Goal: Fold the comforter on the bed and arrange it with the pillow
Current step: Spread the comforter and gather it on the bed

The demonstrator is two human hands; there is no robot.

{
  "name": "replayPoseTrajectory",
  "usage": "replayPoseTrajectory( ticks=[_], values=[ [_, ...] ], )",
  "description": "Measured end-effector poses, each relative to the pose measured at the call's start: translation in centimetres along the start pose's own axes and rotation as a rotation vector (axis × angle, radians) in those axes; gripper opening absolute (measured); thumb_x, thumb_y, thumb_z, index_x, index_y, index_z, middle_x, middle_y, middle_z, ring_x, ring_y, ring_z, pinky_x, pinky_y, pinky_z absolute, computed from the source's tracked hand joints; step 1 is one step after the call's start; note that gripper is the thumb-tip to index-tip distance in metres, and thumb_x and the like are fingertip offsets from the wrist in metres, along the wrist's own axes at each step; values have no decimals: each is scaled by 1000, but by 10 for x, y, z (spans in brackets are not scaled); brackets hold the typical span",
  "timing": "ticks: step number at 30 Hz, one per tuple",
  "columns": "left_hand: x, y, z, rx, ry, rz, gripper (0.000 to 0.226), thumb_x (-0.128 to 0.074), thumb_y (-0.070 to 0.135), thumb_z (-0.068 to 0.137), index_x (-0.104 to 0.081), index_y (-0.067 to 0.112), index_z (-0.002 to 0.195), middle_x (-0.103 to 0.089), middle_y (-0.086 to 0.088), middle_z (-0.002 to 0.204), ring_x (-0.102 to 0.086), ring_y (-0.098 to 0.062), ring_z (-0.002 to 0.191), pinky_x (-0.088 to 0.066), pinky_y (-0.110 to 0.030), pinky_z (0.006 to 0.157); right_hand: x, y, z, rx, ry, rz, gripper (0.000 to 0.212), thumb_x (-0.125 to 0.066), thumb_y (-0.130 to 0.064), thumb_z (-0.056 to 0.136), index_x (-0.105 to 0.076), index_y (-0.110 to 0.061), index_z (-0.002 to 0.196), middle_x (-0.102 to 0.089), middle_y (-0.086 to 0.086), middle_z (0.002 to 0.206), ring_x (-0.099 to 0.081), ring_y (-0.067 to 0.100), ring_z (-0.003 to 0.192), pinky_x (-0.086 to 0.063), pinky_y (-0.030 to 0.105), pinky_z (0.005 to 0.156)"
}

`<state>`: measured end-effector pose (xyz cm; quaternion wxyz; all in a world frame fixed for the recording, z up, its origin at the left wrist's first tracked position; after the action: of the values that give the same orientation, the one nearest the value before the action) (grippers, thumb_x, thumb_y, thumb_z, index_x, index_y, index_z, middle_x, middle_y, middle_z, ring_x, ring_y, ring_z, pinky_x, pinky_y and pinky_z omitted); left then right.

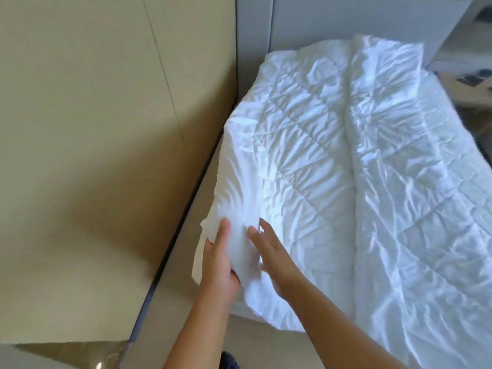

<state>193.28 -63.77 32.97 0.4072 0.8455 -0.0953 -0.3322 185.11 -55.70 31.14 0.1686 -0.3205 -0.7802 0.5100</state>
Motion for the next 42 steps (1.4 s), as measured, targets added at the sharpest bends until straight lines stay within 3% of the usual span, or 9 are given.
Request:
replayPoseTrajectory(
  ticks=[4, 9, 13, 19, 22, 25, 29, 36, 42],
  values=[
    [-104, -15, -46, -48, -139, 154, 68, -68, 61, 79, -63, 17, 130, -72, -9, 121, -69, -28, 112, -50, -52, 102, 69, -35, -68, 129, 2, 270, 77, -58, -73, 81, -36, -43, 149, -52, -20, 146, -48, 6, 136, -34, 45, 117],
    [-228, -67, -111, -187, -256, 337, 44, -66, 49, 88, -65, 25, 125, -73, 0, 118, -70, -18, 110, -51, -46, 102, 175, -52, -153, 194, 120, 522, 53, -39, -52, 103, -53, -20, 141, -64, 4, 136, -59, 16, 128, -42, 35, 109],
    [-343, -142, -179, -209, -492, 472, 14, -61, 31, 97, -67, 33, 110, -75, 14, 105, -70, -3, 102, -53, -25, 92, 290, -43, -231, 292, 229, 728, 54, -37, -51, 103, -58, -15, 137, -65, 7, 135, -59, 18, 128, -39, 38, 112],
    [-461, -271, -241, -100, -833, 712, 12, -66, 30, 95, -68, 27, 106, -74, 10, 97, -70, -5, 94, -55, -21, 84, 436, 14, -316, 388, 454, 919, 57, -35, -58, 101, -66, -21, 131, -64, 9, 136, -60, 24, 127, -43, 42, 106],
    [-471, -348, -242, -43, -890, 932, 25, -69, 41, 89, -66, 28, 110, -74, 7, 99, -72, -11, 93, -57, -22, 82, 479, 70, -338, 297, 528, 948, 66, -29, -69, 98, -56, -27, 141, -61, 8, 140, -60, 26, 126, -47, 43, 101],
    [-449, -406, -228, 28, -902, 1196, 35, -66, 49, 84, -62, 29, 113, -73, 1, 99, -73, -20, 88, -61, -42, 81, 499, 130, -351, 180, 608, 996, 69, -38, -76, 90, -54, -33, 142, -62, 10, 137, -63, 31, 119, -51, 51, 99],
    [-418, -446, -211, 75, -938, 1317, 35, -65, 41, 93, -58, 27, 124, -71, 6, 107, -69, -10, 95, -55, -28, 76, 504, 186, -355, 142, 642, 1086, 67, -41, -78, 89, -57, -34, 138, -60, 3, 141, -58, 31, 128, -39, 56, 112],
    [-421, -472, -191, 133, -1121, 1363, 32, -68, 44, 90, -58, 29, 116, -71, 5, 106, -69, -15, 100, -56, -36, 88, 518, 210, -342, 126, 742, 1080, 72, -51, -77, 84, -57, -31, 138, -64, 3, 135, -60, 27, 127, -46, 55, 107],
    [-427, -476, -127, 385, -1277, 1451, 28, -53, 48, 99, -57, 39, 125, -68, 1, 106, -68, -14, 81, -52, -25, 63, 543, 225, -291, -75, 983, 852, 94, -77, -80, 55, -53, -33, 133, -64, 3, 132, -67, 24, 114, -54, 48, 96]
  ],
)
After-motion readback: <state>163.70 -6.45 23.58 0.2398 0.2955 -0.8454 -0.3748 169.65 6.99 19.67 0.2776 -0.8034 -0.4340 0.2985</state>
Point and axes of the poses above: each hand's wrist, its own z-axis towards the middle knuckle, its own x-axis out of the back of the hand, y = z × x, the point moved 4 cm from there along z, towards the middle knuckle
